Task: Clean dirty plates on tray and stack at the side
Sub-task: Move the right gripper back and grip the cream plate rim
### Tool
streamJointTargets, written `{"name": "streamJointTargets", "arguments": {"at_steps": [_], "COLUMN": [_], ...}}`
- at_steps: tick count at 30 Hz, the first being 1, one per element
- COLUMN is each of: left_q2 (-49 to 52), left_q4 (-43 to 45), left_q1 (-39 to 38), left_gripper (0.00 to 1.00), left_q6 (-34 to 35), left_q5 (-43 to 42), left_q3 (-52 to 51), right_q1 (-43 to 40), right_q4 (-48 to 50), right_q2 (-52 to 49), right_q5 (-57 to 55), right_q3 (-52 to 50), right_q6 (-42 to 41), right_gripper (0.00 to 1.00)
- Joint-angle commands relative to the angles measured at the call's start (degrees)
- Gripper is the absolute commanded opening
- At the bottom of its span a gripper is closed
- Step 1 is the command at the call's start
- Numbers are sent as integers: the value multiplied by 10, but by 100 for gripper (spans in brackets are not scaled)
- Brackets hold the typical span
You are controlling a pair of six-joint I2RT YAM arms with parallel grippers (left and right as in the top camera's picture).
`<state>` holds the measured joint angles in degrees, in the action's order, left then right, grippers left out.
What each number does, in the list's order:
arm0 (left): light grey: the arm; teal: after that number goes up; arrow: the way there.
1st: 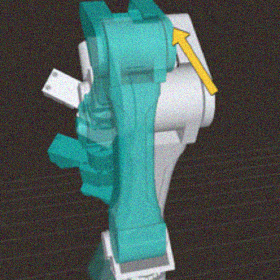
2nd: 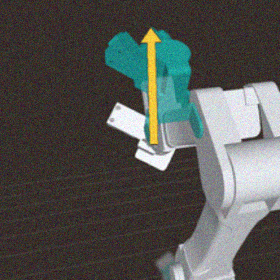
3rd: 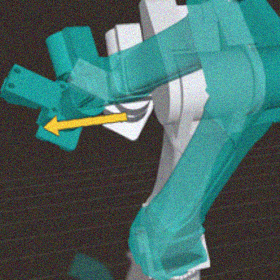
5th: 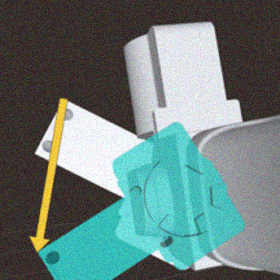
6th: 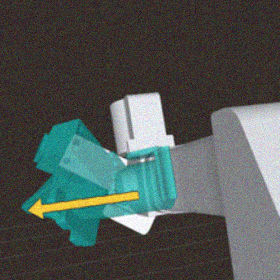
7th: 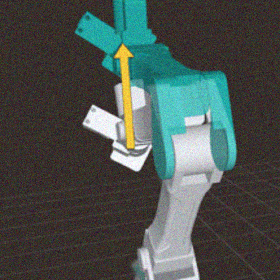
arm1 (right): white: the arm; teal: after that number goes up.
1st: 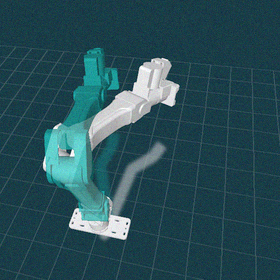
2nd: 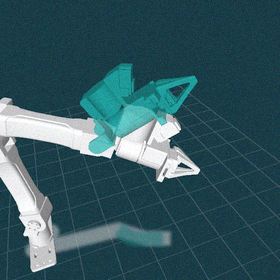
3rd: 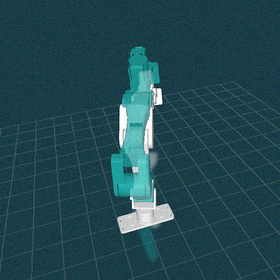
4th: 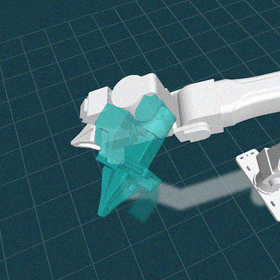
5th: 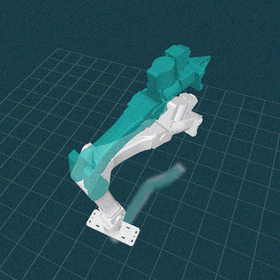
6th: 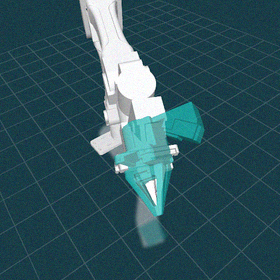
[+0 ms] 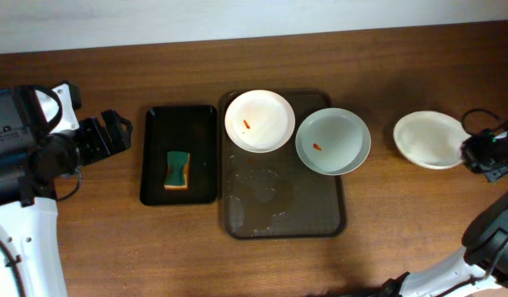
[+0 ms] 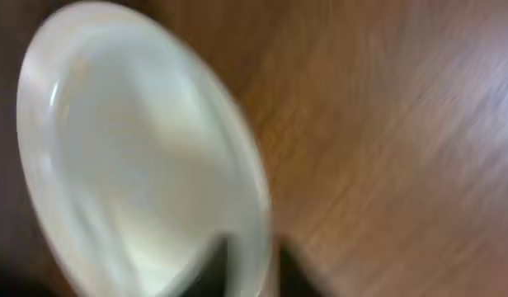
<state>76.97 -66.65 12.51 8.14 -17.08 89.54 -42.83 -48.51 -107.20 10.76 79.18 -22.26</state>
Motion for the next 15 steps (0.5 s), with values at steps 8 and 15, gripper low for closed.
{"name": "streamJointTargets", "arguments": {"at_steps": [8,15], "left_q2": [-8,-7], "left_q4": [1,19], "left_q1": [-5,-49], "left_gripper": [100,100], "left_q6": [-1,-1], "left_q5": [-12,-10], "left_q3": [8,8], "right_q1": [168,379], "right_q4": [-9,5], "right_q2": [116,30], "right_q5": [138,-179], "right_q3": [6,5], "right_q6": [145,176], "right_gripper": [63,50]}}
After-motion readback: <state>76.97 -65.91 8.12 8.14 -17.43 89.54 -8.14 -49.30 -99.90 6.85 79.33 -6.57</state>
